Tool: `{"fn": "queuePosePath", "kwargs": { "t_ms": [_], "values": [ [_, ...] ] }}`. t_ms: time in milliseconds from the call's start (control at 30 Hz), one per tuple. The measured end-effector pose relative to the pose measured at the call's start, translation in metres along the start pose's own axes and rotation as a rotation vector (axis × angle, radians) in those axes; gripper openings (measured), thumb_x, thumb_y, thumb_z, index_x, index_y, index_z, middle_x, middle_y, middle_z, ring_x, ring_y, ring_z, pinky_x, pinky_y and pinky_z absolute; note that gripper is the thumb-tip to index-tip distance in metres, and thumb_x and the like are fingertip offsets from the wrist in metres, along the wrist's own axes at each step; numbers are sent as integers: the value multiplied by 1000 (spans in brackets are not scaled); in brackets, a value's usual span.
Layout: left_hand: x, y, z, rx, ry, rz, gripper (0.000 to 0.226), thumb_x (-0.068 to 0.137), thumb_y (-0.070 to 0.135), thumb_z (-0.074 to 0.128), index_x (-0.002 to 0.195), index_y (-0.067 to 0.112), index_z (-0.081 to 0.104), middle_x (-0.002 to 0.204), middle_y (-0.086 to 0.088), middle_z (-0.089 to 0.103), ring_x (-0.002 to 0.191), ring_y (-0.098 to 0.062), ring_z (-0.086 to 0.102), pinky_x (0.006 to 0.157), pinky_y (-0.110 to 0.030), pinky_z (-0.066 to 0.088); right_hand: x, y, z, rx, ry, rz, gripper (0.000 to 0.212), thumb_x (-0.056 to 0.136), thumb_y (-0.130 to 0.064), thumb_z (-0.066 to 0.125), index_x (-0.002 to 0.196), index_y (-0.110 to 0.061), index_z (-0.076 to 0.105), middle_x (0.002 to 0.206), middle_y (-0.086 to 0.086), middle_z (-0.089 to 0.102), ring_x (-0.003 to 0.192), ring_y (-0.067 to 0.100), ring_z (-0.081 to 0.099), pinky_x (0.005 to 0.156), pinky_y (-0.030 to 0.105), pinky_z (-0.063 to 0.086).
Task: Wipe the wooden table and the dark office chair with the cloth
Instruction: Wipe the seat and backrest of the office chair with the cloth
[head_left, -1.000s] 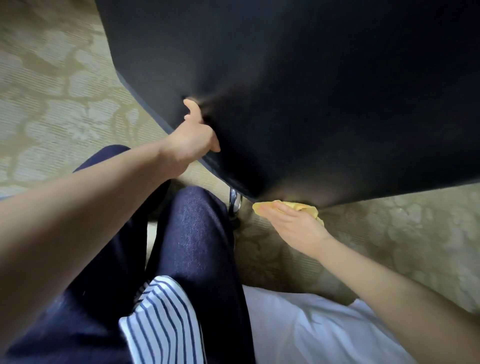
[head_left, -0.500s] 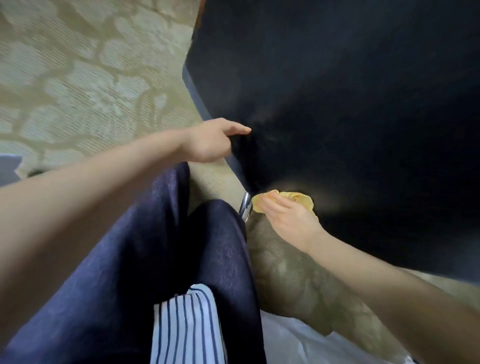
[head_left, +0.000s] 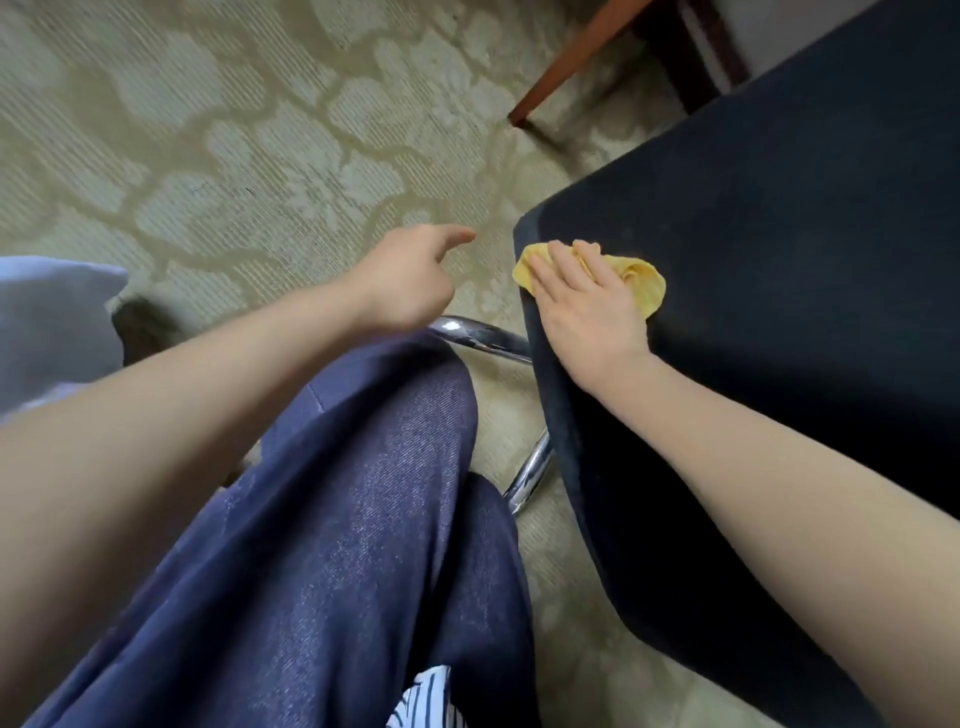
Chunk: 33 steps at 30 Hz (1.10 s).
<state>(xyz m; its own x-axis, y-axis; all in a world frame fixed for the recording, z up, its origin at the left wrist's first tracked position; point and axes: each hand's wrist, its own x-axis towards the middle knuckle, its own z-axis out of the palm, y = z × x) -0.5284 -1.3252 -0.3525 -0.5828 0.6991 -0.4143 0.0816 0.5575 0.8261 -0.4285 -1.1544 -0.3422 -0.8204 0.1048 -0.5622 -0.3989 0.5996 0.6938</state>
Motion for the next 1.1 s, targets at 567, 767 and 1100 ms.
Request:
{"fn": "queuePosePath", "kwargs": {
  "t_ms": [567,767,1100],
  "values": [
    [34,34,36,-184,-242,133,88,77,-19,27,151,19,-2,159,6,-4,145,-9,-5,107,-12,1,7,-59,25,-48,-40,-197,42,100,-24,30,135,-10,49,147,17,37,142,37,14,116,46,1],
    [28,44,60,-150,-257,85,92,77,-17,27,151,26,-4,159,8,-5,146,-16,2,116,-32,14,-59,-86,58,20,20,-252,48,100,-26,31,142,-4,40,154,20,24,145,35,4,115,46,-9],
    [-3,82,72,-191,-74,-1,80,85,-9,33,153,24,5,159,8,7,139,-15,25,64,1,32,-229,-132,125,277,-77,-429,45,99,-2,28,143,2,35,159,12,11,146,27,-9,120,35,-1]
  ]
}}
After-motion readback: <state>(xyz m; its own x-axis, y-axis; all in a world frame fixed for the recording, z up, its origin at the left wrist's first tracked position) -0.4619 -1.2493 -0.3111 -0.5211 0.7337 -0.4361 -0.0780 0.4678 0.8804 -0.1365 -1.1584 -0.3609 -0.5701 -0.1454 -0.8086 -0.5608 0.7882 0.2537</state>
